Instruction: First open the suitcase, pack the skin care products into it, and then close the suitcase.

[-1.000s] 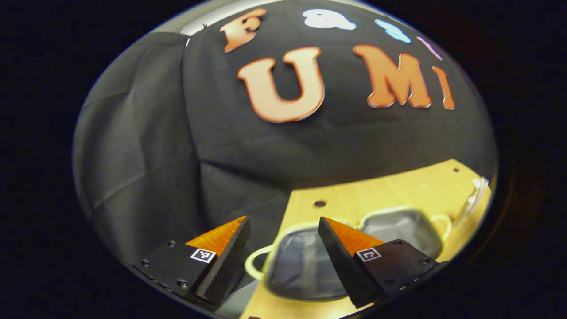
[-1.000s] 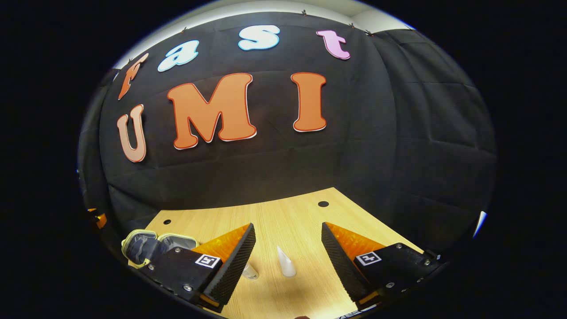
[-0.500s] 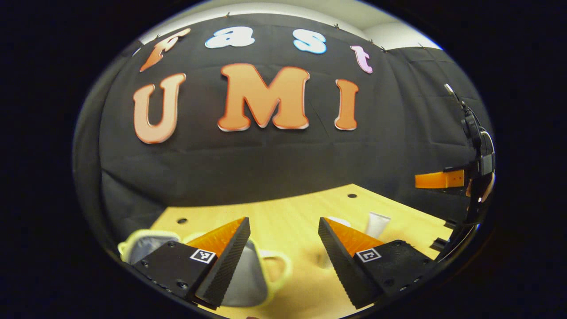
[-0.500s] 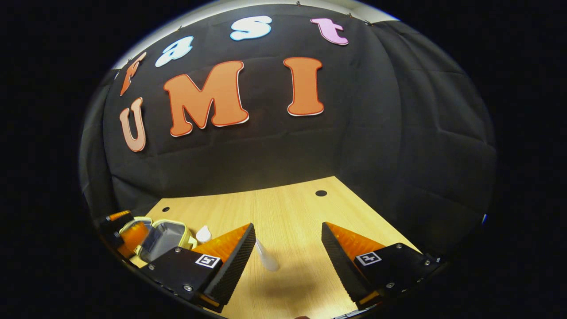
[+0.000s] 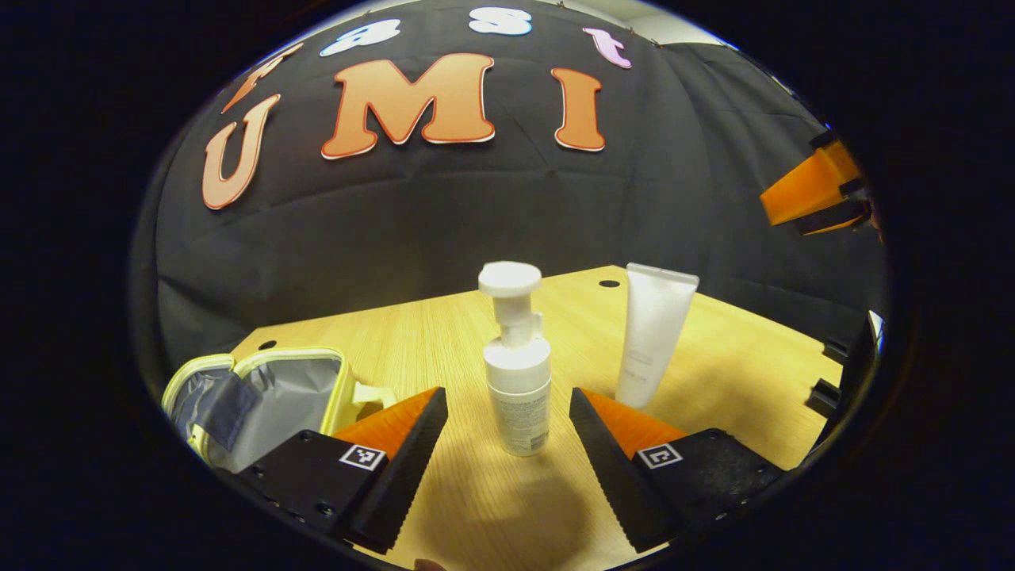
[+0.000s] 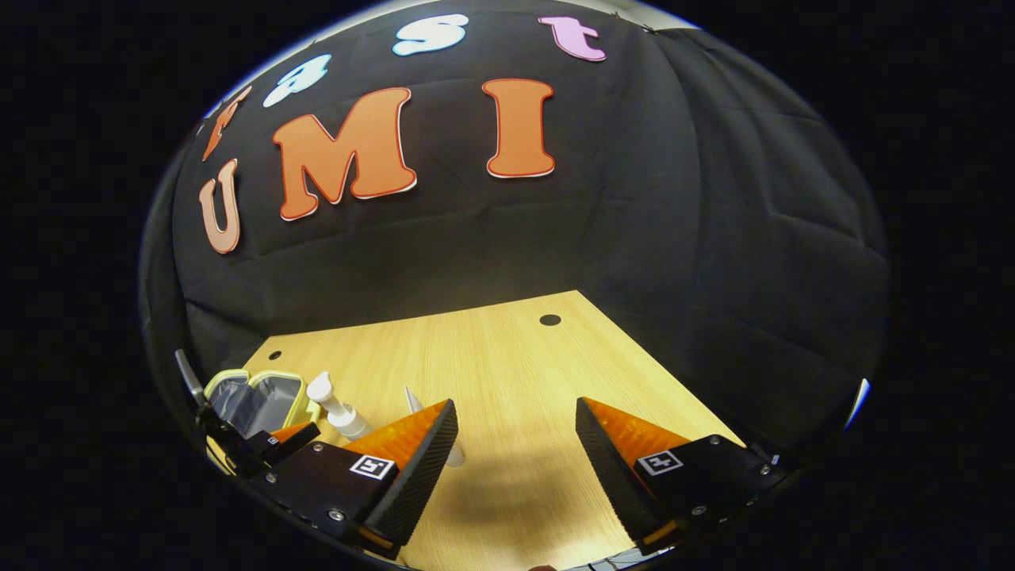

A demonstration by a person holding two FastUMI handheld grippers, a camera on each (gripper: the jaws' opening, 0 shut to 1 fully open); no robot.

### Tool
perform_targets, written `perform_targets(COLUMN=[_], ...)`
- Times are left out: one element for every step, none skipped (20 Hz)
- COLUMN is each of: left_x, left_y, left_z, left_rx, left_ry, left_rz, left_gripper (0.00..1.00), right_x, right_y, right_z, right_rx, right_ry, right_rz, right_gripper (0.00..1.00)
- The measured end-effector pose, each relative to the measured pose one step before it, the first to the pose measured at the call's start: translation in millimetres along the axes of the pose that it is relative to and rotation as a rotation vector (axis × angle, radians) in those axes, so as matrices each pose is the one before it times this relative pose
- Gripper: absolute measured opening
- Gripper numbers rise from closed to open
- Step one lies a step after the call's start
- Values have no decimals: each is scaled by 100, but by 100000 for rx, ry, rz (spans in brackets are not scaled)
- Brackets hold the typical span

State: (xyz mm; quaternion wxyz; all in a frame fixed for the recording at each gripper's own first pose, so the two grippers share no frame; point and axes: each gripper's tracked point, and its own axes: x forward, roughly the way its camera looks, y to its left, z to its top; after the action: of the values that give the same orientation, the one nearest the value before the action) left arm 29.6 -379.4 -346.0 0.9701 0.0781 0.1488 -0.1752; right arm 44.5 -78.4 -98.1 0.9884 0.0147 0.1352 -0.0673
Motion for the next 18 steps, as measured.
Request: perform_targets(left_x=[790, 647, 682, 712, 678, 396, 589, 136, 3, 84, 238, 825, -916, -155, -359, -862, -798, -993], left_y=[-4, -8, -108, -65, -223, -214, -367, -16, -11, -147, -308, -348, 107, -62, -132, 105, 318, 182], left_z=[-39, 236, 289, 262, -232, -562, -891, -555, -208, 224, -24, 38, 85, -126, -30, 445, 481, 796], left_rx=[-1150, -618, 197, 513, 21, -376, -1057, -965, -652, -1092, -1387, 281, 527, -1710, -2920, -2436, -638, 667], left_ry=[-1006, -1129, -1464, -1151, -214, 1371, 1449, 1333, 194, -688, 34, 1414, 1499, 2231, 1700, 464, 899, 710], left_rz=[639, 590, 787, 605, -323, -4, -347, 748, 821, -951, 603, -1255, 133, -521, -1037, -602, 10, -572], left_gripper=[99, 99, 99, 99, 99, 99, 100, 100, 99, 95, 89, 63, 63, 61, 61, 61, 61, 61], right_x=[0, 105, 102, 97, 137, 169, 104, 96, -68, 19, 194, 117, 30, 86, 125, 88, 237, 267], right_y=[-328, -240, -151, -119, -118, 87, 67, 158, 91, -105, -17, 183, 247, 403, 542, 801, 878, 774], right_z=[-381, -513, -403, -444, -335, -399, -261, -171, -119, -37, -283, -169, -165, -221, -378, -330, -254, -417], right_rx=[-722, -502, -202, 183, 328, 392, 347, 258, -347, -1060, -1065, -589, -187, -380, -498, -759, -1201, -1585], right_ry=[788, 1027, 1173, 1002, 844, 953, 940, 525, 139, 27, 24, 192, 74, 198, 200, 279, 120, 437], right_rz=[-462, -596, -129, -231, -149, 225, 264, 121, 269, -275, -109, 436, 784, 1335, 1857, 2328, 2526, 2414], right_gripper=[96, 96, 96, 96, 96, 96, 96, 96, 96, 96, 96, 96, 96, 96, 96, 96, 96, 96])
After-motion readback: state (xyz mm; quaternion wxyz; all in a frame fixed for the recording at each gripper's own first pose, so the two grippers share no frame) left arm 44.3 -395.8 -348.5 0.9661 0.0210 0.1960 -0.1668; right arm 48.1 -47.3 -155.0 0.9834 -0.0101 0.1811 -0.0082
